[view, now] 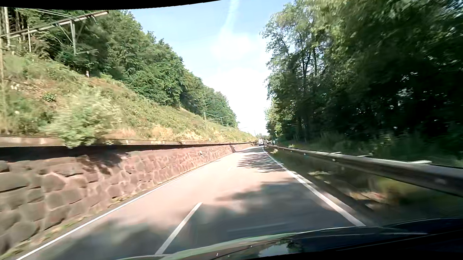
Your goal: Follow the waypoints while adhering to traffic rules and regulations
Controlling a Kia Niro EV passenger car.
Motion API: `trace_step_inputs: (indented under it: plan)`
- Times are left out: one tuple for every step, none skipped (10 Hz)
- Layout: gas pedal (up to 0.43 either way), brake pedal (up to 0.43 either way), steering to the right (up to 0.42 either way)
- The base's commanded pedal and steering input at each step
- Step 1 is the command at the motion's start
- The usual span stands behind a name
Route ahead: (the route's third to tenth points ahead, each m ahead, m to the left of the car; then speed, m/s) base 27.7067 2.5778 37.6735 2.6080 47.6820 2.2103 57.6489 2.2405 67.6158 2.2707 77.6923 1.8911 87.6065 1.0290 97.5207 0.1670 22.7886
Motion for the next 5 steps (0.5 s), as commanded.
trace_step_inputs:
  plan:
    - [0.240, 0.000, 0.002]
    - [0.240, 0.000, 0.003]
    - [0.240, 0.000, 0.003]
    - [0.248, 0.000, 0.002]
    - [0.248, 0.000, 0.003]
